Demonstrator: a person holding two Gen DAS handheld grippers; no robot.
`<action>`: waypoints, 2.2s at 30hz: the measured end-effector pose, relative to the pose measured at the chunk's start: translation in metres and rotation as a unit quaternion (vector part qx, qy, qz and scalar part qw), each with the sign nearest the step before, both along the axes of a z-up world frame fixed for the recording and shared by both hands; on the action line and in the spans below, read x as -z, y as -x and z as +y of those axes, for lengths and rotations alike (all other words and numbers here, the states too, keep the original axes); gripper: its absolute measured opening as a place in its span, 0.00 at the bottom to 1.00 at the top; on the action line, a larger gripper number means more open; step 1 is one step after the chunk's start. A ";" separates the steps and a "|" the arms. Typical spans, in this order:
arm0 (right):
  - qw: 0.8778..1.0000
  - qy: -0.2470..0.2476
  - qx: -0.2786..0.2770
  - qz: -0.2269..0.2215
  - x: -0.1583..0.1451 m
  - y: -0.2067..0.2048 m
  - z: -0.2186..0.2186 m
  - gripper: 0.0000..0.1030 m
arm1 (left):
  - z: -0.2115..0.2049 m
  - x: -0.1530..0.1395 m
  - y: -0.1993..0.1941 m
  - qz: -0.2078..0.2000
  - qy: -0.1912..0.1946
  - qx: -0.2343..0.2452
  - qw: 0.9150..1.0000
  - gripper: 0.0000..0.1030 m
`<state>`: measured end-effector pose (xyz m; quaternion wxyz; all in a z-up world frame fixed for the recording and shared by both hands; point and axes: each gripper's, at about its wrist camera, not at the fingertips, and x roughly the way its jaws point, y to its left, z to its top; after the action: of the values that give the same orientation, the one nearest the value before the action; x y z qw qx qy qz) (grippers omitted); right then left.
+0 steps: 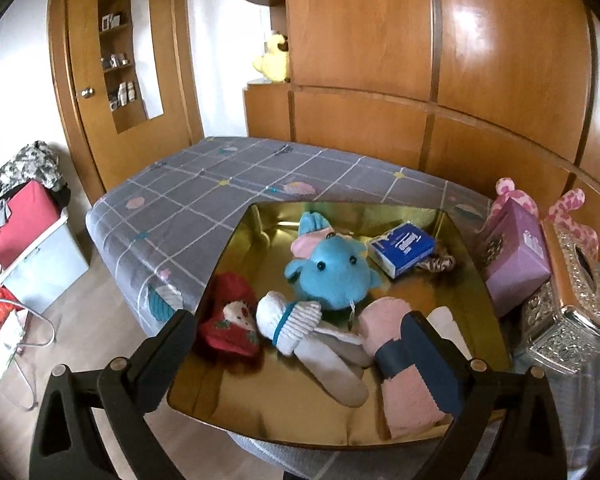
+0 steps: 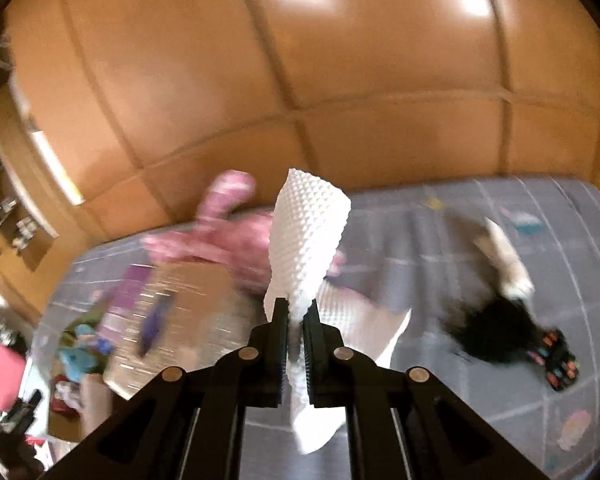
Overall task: Organize soft objects
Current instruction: 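Carry the white paper towel into the gold tray and open the right tool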
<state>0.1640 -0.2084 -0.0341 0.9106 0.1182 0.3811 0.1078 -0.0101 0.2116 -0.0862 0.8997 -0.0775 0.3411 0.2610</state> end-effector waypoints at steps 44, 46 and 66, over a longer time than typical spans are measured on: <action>0.906 0.098 -0.399 0.099 0.091 0.022 0.364 0.33 | 0.053 -0.029 0.020 -0.037 0.013 -0.076 0.996 1.00; 0.912 0.083 -0.389 0.102 0.086 0.020 0.358 0.41 | 0.050 -0.030 0.020 -0.035 0.013 -0.071 0.997 1.00; 0.958 0.065 -0.279 0.004 0.022 0.035 0.231 0.44 | 0.020 -0.037 0.016 -0.040 0.012 -0.021 0.999 1.00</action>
<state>0.1286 0.0221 -0.0561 0.8488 -0.0516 0.4085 0.3317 -0.0260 0.2312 -0.0496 0.9059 -0.1059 0.3062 0.2727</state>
